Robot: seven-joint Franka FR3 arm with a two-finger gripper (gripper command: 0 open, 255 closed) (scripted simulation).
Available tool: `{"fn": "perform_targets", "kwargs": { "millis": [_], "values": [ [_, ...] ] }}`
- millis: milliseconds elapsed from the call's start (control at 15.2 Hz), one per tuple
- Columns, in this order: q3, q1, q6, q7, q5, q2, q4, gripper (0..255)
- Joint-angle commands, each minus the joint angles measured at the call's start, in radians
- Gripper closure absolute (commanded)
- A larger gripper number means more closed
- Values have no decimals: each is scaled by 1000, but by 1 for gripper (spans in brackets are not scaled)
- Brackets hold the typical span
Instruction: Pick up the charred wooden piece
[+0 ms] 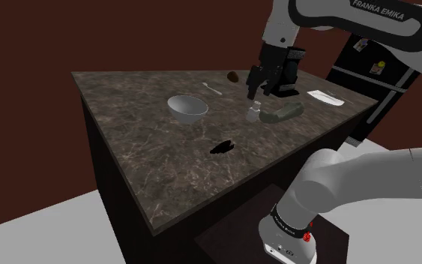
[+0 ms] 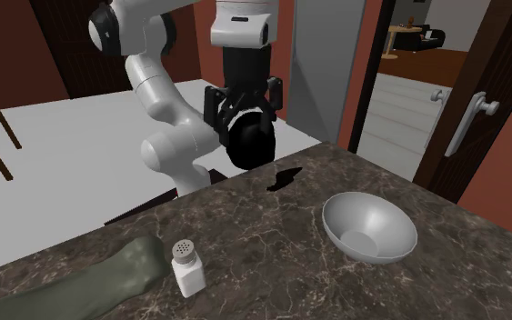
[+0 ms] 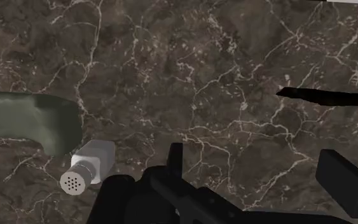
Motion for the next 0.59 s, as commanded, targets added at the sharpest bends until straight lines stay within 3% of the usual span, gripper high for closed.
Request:
{"fn": "perform_targets", "kwargs": {
  "millis": [0, 528],
  "values": [
    [0, 0, 0, 0, 0, 0, 0, 0],
    [-48, 283, 177, -567, -26, 84, -124, 0]
  ]
}}
